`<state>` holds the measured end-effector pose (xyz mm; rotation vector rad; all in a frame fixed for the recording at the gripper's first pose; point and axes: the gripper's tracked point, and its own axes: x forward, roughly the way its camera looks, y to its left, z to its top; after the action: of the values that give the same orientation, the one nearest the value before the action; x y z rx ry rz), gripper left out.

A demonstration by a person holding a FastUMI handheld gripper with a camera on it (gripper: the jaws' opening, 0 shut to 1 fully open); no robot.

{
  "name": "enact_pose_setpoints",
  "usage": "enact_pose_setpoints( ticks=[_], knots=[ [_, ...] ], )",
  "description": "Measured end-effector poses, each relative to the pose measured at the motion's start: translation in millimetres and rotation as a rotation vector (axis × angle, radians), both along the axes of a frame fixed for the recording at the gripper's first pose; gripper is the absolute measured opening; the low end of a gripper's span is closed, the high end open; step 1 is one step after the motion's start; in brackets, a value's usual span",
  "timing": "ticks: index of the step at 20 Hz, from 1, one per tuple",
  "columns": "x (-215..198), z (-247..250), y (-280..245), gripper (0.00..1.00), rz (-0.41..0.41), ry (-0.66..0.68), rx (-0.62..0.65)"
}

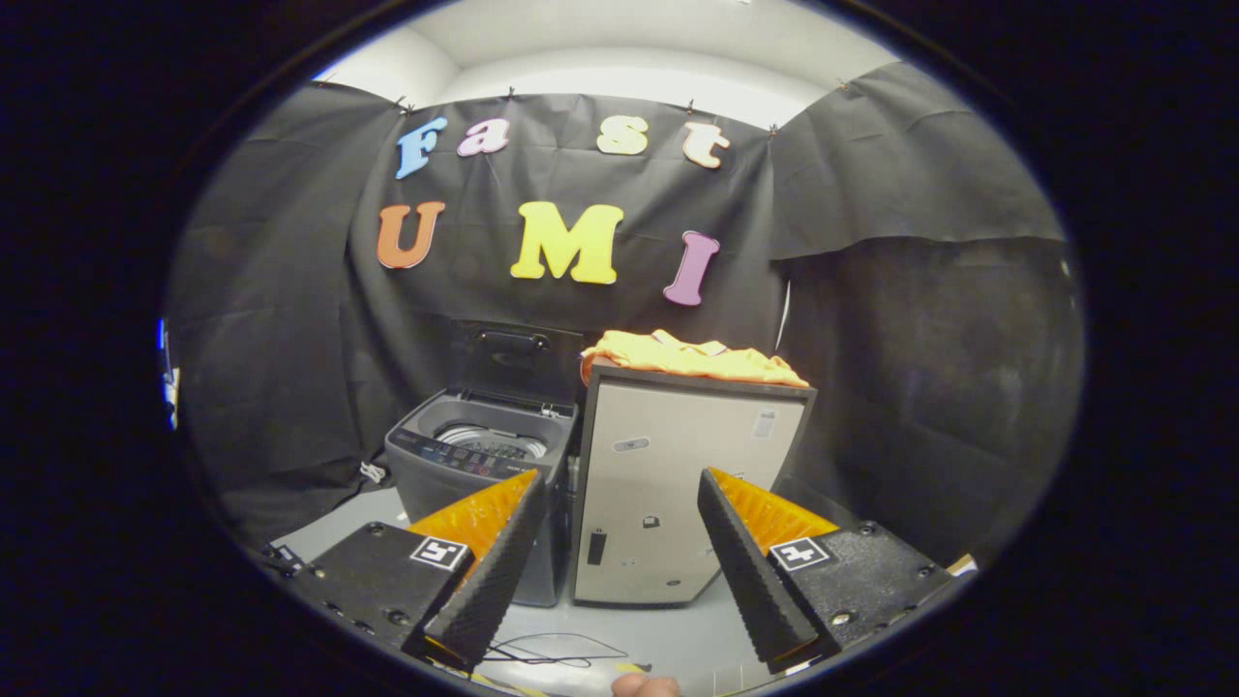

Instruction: Put the clothes into the washing machine and then close the washing machine lid.

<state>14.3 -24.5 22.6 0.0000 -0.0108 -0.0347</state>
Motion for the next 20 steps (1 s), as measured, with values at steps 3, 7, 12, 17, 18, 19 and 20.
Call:
enact_pose_setpoints(
  ticks=[3,7,12,17,18,19,20],
  knots=[
    [10.3,23.2,-7.5,0.98,-0.019,-0.032,-0.007],
    [23.8,59.9,-18.5,0.98,-0.045,-0.080,0.001],
    [51.9,93.5,-35.2,0.99,-0.065,-0.080,0.047],
    [99.6,131.7,-57.7,0.98,-0.078,-0.092,0.006],
    [112.5,140.1,-60.0,0.98,-0.073,-0.091,-0.013],
    [127.2,144.4,-61.3,0.98,-0.057,-0.083,-0.028],
    [142.5,149.3,-61.8,0.98,-0.039,-0.071,-0.035]
  ],
)
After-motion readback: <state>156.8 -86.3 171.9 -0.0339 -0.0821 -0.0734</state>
